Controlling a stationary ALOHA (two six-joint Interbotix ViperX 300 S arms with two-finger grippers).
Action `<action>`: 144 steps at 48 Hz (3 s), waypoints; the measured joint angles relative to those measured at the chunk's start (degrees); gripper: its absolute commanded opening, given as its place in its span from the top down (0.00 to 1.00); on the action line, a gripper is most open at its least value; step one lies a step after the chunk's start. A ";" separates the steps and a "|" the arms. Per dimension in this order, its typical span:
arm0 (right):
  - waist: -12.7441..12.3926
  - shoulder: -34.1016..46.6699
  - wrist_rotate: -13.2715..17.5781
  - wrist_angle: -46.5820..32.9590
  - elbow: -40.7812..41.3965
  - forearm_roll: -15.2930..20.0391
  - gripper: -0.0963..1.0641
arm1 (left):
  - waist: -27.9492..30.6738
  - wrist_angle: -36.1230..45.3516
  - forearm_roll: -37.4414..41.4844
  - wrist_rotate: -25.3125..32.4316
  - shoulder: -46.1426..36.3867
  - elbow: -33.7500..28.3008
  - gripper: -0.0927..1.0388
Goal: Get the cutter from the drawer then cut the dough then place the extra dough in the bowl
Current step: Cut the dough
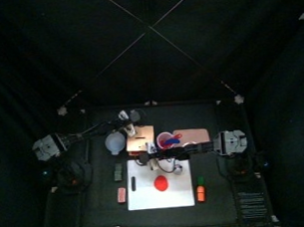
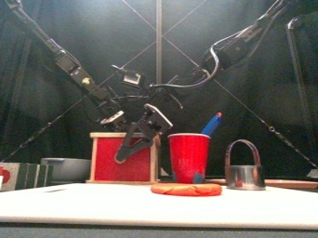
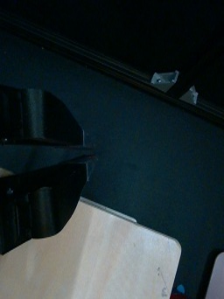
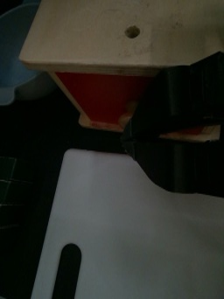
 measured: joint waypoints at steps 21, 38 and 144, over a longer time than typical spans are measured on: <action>11.25 -15.21 0.35 -0.18 5.10 11.43 0.60 | 0.00 -6.24 -2.64 -0.18 -5.98 0.53 0.40; 12.13 -33.31 0.53 -0.09 22.50 16.00 0.56 | -6.15 -20.13 -6.15 -0.44 -14.59 6.15 0.40; 10.11 -31.11 0.88 8.09 29.88 18.63 0.43 | -25.49 -56.34 -13.89 1.14 -23.64 30.67 0.40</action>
